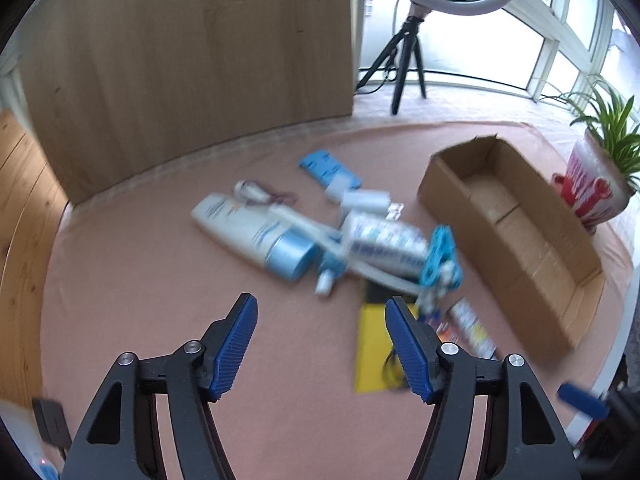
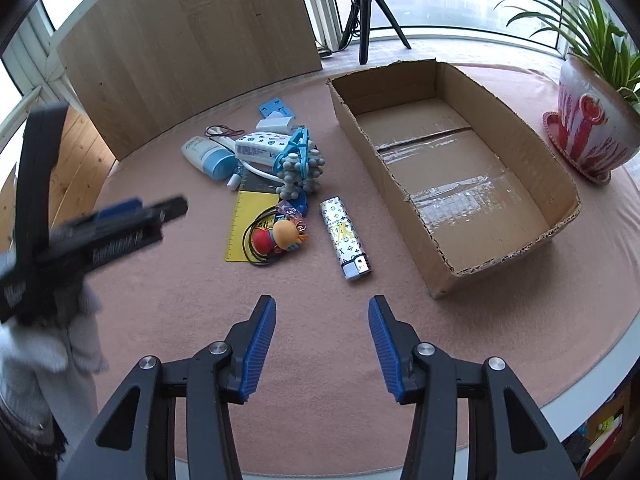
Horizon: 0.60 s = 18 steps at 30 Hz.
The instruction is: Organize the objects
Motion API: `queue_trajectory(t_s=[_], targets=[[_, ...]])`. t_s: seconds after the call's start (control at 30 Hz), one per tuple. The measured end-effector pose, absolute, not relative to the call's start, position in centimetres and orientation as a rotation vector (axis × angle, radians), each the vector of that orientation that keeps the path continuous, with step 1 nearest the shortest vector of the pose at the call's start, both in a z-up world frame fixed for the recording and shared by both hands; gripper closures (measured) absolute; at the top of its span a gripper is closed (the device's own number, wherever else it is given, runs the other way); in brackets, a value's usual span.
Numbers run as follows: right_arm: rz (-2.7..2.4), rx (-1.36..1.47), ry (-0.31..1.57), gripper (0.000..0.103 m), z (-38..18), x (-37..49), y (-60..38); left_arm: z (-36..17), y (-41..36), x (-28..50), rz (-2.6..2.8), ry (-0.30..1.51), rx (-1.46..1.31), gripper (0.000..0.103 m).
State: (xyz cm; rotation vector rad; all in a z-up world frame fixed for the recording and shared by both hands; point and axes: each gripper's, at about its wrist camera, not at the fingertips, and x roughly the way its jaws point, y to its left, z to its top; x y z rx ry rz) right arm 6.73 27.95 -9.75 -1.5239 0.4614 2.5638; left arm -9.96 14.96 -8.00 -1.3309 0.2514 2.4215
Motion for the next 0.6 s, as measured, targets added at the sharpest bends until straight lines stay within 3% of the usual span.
queue_trajectory(t_s=[0.27,0.6], targets=[[2.522,-1.509,0.488,0.059,-10.2,7.6,29.2,-8.3,21.1,-17.2,2.349,0.308,-1.377,0.034],[2.416,-1.483,0.536,0.059,-11.0,10.2,32.9,-12.5,25.4,-23.2,2.208,0.434,-1.503,0.034]])
